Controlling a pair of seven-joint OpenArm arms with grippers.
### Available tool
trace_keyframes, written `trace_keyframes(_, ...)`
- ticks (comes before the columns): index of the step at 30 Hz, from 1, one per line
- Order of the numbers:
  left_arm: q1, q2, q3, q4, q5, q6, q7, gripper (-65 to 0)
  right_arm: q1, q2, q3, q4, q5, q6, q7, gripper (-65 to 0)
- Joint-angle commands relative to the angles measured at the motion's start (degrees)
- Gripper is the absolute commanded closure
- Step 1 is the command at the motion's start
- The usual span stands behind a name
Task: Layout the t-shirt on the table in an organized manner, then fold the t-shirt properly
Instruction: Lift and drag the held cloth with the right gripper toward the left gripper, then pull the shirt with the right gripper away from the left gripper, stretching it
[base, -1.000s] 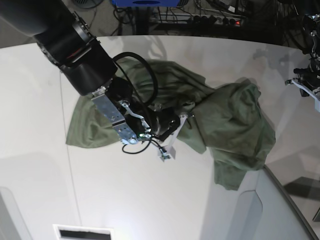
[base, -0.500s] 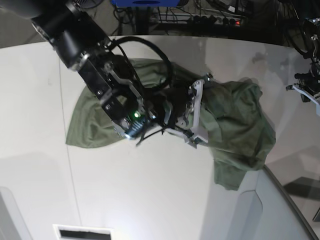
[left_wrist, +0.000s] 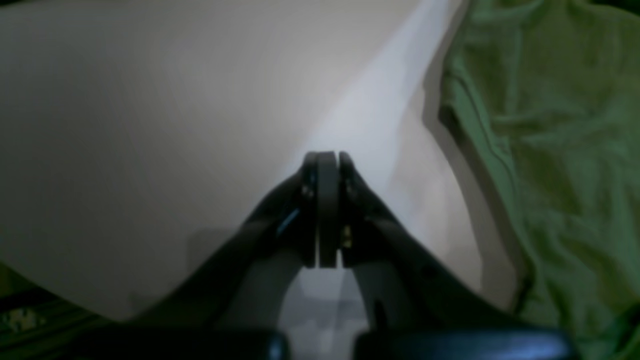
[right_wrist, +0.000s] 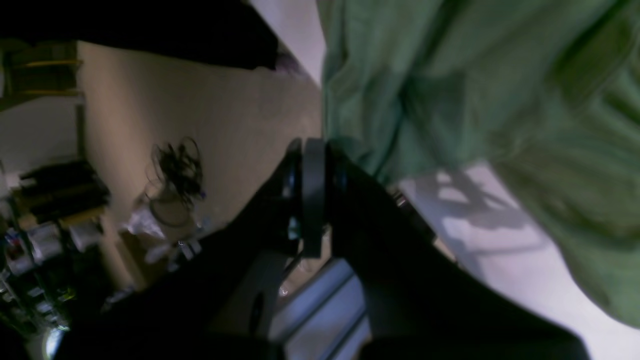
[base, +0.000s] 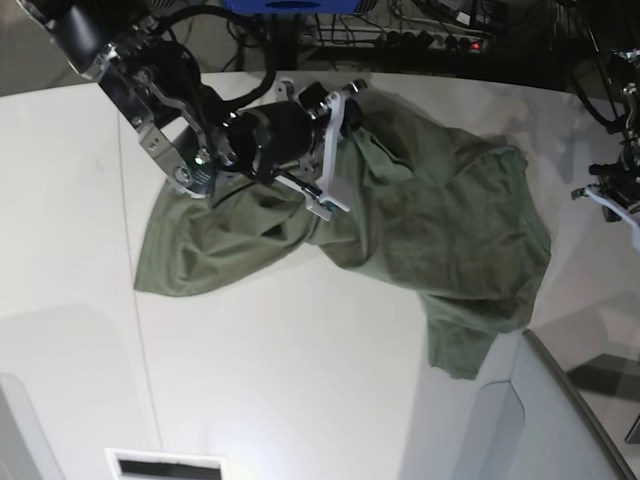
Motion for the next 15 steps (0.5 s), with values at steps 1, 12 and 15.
trace_keyframes(1, -1.6, -0.7, 0.9, 1.2, -1.0, -0.5, -1.5, 0.0, 0.4, -0.1, 0.1, -1.3, 0.5, 0.1, -0.1, -0.5)
trace_keyframes(12, -8.1, 7.0, 11.9, 0.6, -0.6, -0.5, -1.5, 0.0, 2.3, 0.0, 1.0, -1.2, 0.3, -0.1, 0.0, -37.5)
trace_keyframes(15, -8.1, 7.2, 13.6, 0.6, -0.5, -0.5, -1.7, 0.0, 2.4, -0.2, 11.8, 1.9, 0.2, -0.2, 2.1, -37.5)
